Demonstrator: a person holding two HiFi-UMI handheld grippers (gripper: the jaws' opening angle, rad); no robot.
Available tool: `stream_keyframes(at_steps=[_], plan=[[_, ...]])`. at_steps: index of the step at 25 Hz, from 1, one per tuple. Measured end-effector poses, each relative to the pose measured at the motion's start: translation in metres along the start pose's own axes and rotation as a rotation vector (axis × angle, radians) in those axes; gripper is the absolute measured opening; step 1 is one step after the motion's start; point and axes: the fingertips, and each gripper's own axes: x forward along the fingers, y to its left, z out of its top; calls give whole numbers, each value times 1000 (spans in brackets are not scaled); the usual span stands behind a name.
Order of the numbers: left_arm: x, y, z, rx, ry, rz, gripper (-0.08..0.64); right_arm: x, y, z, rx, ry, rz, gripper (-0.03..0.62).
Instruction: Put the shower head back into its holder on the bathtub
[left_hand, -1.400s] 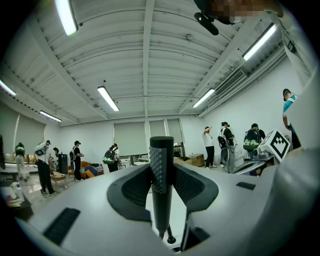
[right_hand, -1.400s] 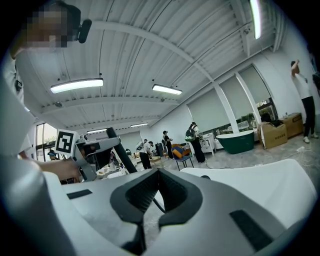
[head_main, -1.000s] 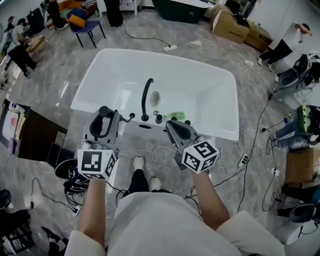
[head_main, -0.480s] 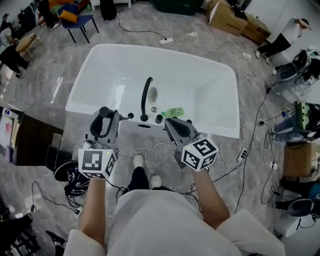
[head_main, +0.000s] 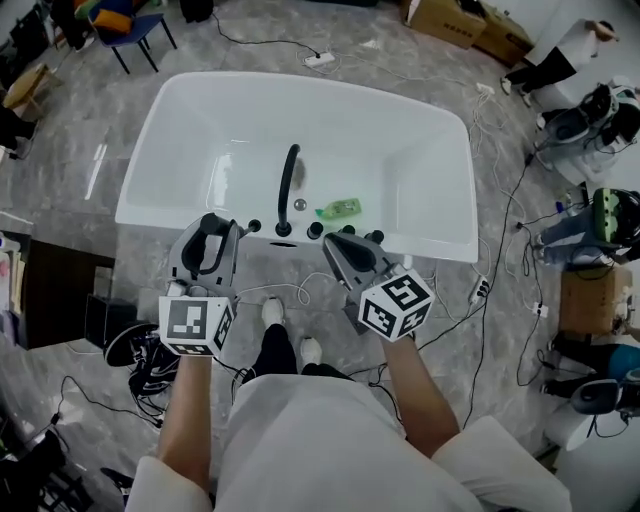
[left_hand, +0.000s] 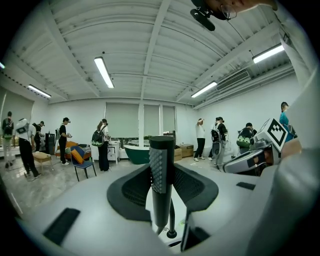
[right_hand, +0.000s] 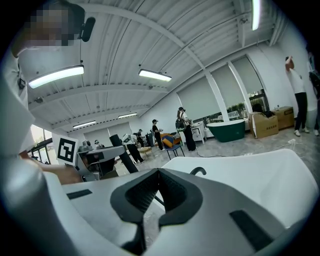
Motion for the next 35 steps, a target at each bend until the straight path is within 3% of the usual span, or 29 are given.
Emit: stream_keyframes(at_steps=[9,35], plan=[[26,19,-37,-23,48,-34,140,33,1,-15,-33,52,1,17],[88,46,-153,-79,188,-108,140,99,-11,-81,22,161,-22,17]])
